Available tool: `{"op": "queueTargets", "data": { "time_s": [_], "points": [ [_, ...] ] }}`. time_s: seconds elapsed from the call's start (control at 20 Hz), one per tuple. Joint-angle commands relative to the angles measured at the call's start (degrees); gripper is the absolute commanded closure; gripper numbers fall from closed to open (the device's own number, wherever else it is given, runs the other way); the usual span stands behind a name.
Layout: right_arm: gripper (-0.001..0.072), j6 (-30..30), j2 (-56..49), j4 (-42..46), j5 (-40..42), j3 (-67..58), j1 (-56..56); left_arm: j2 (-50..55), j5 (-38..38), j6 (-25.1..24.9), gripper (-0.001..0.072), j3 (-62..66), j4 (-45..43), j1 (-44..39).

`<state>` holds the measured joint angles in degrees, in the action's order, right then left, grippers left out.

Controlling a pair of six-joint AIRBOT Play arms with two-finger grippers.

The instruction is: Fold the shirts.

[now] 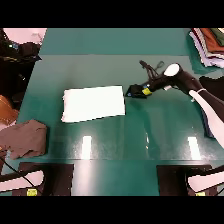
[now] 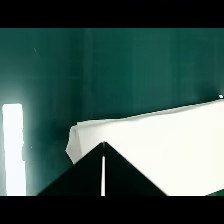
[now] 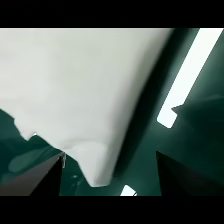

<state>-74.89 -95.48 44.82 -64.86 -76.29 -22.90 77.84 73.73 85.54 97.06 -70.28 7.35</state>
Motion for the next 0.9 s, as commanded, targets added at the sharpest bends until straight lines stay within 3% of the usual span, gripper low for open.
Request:
{"op": "queueTargets", "data": {
  "time_s": [0.0, 0.2, 0.25, 0.45, 0.5, 0.6, 0.65, 0.85],
  "points": [
    [0.0057, 0.6, -2.0, -6.6, 1.5, 5.9, 3.0, 0.0, -0.2, -0.5, 0.0680, 0.0, 2.0, 0.1],
    [0.0067, 7.1, -7.6, -22.0, 5.9, 5.9, -1.8, 0.0, -0.2, -0.5, 0.0680, 0.0, 2.2, 0.1],
    [0.0109, 9.0, -8.9, -25.5, 6.3, 5.3, -2.8, 0.0, -0.2, -0.5, 0.0680, 0.0, 2.2, 0.1],
    [0.0124, 9.5, -14.2, -25.3, 5.8, -3.9, -6.8, 0.0, -0.2, -0.5, 0.0680, 0.0, 2.3, -1.6],
    [0.0198, 9.4, -15.2, -24.0, 5.9, -6.4, -7.4, 0.0, -0.4, -0.5, 0.0680, 0.0, 2.3, -2.6],
    [0.0540, 9.4, -15.8, -20.4, 5.8, -10.0, -7.9, 0.0, -1.0, -0.5, 0.0680, 0.0, 2.1, -4.7],
    [0.0676, 9.4, -15.6, -17.9, 5.4, -11.6, -7.8, 0.0, -1.2, -0.5, 0.0681, 0.0, 2.1, -5.9],
    [0.0698, 6.4, -10.0, -7.8, 4.9, -13.5, -2.8, 0.0, -1.3, -0.5, 0.0680, 0.0, 2.1, -10.7]
  ]
}}
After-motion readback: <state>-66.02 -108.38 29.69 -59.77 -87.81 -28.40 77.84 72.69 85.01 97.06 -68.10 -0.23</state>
